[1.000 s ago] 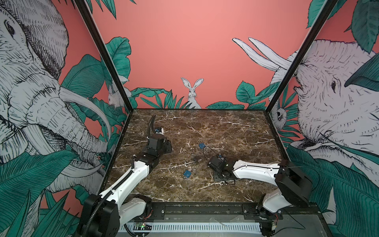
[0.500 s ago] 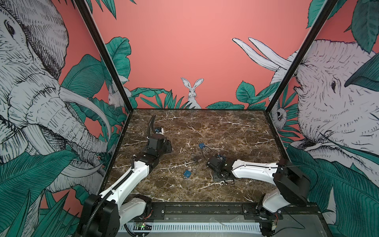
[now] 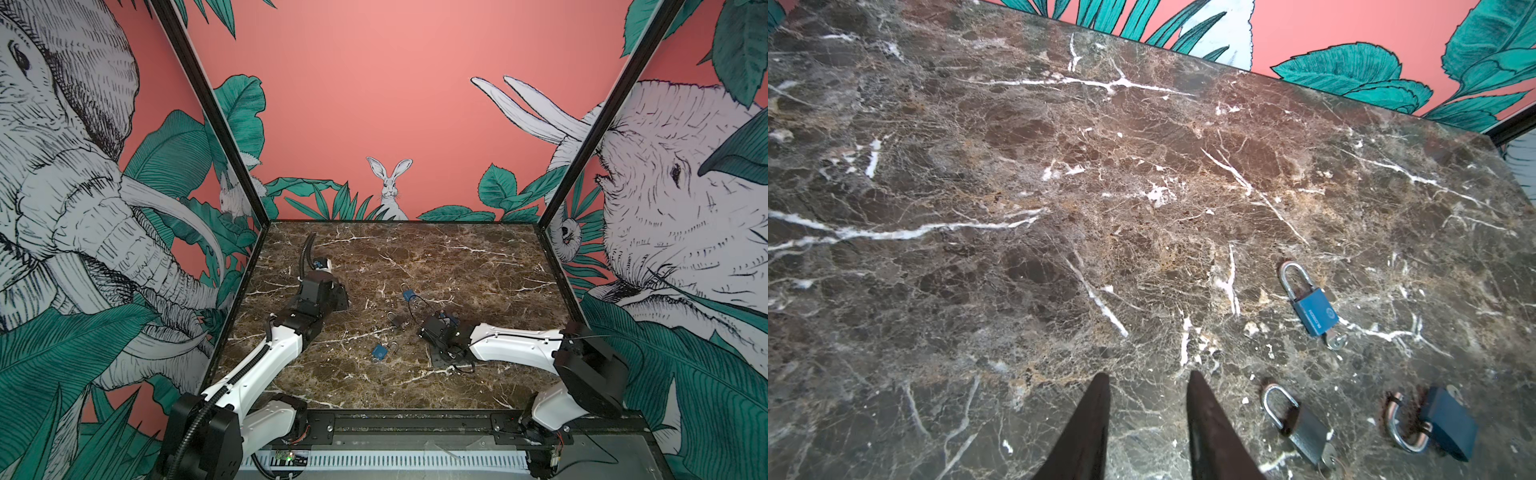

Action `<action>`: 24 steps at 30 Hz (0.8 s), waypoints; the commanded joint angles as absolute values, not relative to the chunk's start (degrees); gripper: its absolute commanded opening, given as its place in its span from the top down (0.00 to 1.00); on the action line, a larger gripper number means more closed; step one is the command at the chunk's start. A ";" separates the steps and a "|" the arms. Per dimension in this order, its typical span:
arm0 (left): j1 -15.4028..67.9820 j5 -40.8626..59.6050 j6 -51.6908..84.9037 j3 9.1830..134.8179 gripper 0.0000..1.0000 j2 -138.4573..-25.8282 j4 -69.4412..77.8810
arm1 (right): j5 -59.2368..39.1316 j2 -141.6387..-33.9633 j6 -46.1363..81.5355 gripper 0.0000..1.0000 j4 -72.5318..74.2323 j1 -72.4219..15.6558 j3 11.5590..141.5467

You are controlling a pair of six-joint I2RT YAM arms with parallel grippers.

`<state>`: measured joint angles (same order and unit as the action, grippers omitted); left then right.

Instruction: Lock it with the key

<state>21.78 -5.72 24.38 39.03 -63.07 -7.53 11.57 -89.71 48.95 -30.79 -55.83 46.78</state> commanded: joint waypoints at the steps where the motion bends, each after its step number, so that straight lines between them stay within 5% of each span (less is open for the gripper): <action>1: 22.06 -3.88 22.85 41.95 0.68 -63.55 -12.79 | 13.15 -88.79 45.52 0.79 -31.42 -55.55 47.37; 12: 27.54 3.77 18.50 48.85 0.72 -62.93 -27.92 | 14.45 -78.12 31.45 0.81 -35.13 -55.55 53.24; 24: 36.49 19.71 25.70 52.25 0.74 -69.16 -23.38 | 7.14 -72.79 21.72 0.80 -28.58 -56.09 54.89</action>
